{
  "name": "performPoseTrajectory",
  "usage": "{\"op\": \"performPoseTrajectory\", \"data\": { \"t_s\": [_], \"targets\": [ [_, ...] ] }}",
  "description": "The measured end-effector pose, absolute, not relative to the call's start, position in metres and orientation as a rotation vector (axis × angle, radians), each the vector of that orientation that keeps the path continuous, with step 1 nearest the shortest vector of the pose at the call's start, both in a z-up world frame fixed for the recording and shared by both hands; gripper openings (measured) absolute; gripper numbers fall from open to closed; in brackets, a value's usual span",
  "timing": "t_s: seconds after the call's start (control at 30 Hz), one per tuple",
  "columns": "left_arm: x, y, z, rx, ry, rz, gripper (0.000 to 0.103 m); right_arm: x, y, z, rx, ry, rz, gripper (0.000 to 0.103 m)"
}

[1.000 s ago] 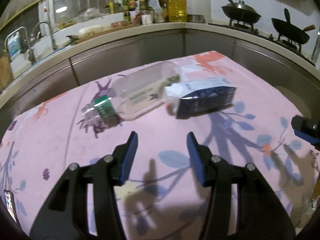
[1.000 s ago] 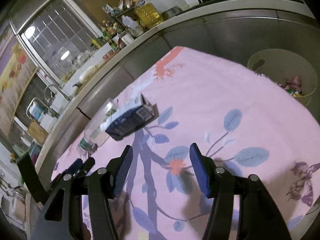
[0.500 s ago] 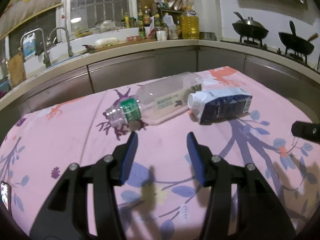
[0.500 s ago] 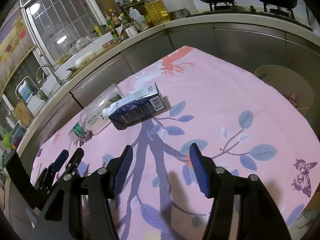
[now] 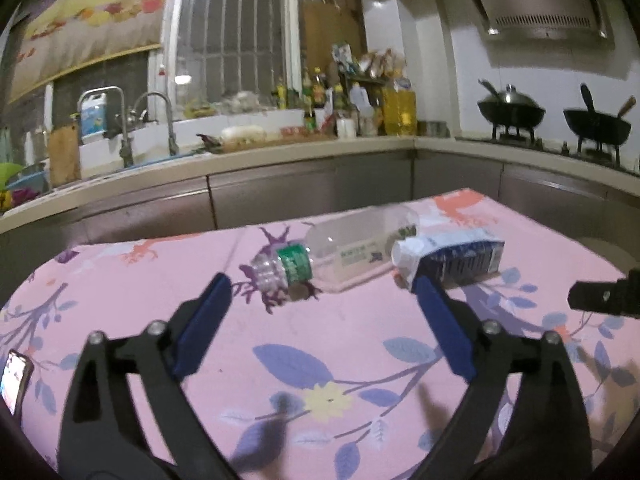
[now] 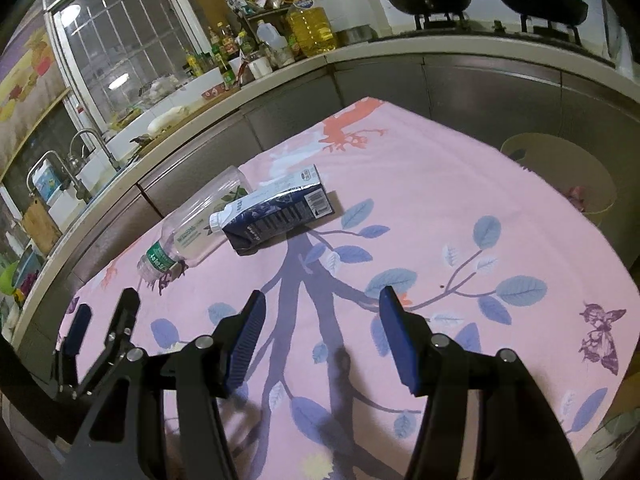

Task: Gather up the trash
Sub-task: 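Move both tools back over the cloth toward the bottle and milk carton, then lower both tools toward the clear bottle and the blue milk carton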

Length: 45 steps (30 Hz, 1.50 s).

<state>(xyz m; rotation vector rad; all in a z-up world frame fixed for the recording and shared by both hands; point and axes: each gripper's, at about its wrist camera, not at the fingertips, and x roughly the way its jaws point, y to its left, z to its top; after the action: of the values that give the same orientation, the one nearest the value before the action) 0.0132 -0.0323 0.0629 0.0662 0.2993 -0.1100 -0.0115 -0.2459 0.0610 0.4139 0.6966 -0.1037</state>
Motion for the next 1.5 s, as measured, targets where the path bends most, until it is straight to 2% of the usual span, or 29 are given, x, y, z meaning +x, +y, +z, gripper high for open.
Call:
{"op": "performPoseTrajectory", "data": {
  "t_s": [0.07, 0.23, 0.47, 0.73, 0.97, 1.5],
  "targets": [
    [0.013, -0.034, 0.064, 0.072, 0.295, -0.092, 0.097, -0.017, -0.246, 0.061, 0.405, 0.686, -0.112, 0.057],
    [0.016, -0.038, 0.064, 0.094, 0.315, -0.045, 0.097, -0.026, -0.251, 0.060, 0.413, 0.677, -0.104, 0.057],
    [0.029, -0.027, 0.061, 0.163, 0.444, -0.005, 0.097, -0.037, -0.250, 0.062, 0.416, 0.657, -0.044, 0.057],
    [0.018, 0.009, 0.078, 0.121, 0.562, 0.006, 0.097, -0.043, -0.240, 0.064, 0.440, 0.660, 0.037, 0.057],
    [0.010, 0.008, 0.090, 0.152, 0.598, 0.022, 0.097, -0.047, -0.233, 0.072, 0.452, 0.645, 0.118, 0.057],
    [0.009, 0.011, 0.083, 0.199, 0.658, 0.080, 0.097, -0.047, -0.211, 0.054, 0.462, 0.714, 0.197, 0.057]
  ]
}}
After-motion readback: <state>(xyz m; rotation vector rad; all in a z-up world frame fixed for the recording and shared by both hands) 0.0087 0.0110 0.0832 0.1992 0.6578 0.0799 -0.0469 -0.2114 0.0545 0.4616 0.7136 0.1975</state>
